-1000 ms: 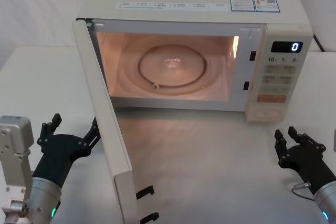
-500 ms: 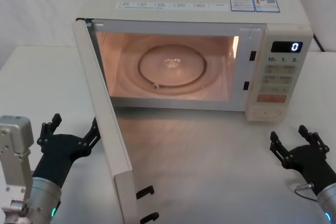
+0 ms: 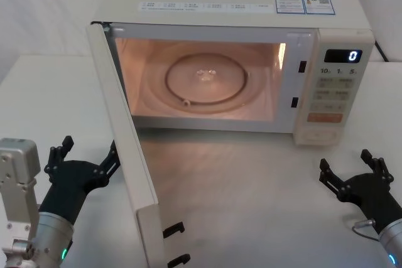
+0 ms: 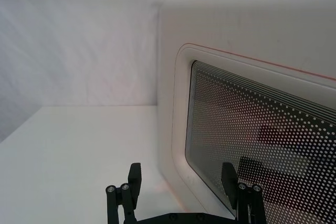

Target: Press the button to open the microwave door with one hand; close the microwave door with the other hand.

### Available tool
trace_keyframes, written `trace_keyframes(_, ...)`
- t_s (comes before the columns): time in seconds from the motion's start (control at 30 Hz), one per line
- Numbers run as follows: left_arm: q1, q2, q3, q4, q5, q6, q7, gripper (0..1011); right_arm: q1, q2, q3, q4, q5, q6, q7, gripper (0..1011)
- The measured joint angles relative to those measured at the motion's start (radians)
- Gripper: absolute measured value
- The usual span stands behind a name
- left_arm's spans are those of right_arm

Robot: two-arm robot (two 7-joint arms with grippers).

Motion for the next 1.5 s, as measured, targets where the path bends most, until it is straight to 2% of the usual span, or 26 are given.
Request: trace_keyframes(1.5, 0.000, 0.000, 0.000, 0.000, 0.000, 0.000, 0.000, 1001, 0.000, 0.000, 0.000, -0.001, 0.000, 0.001, 0.000, 1002)
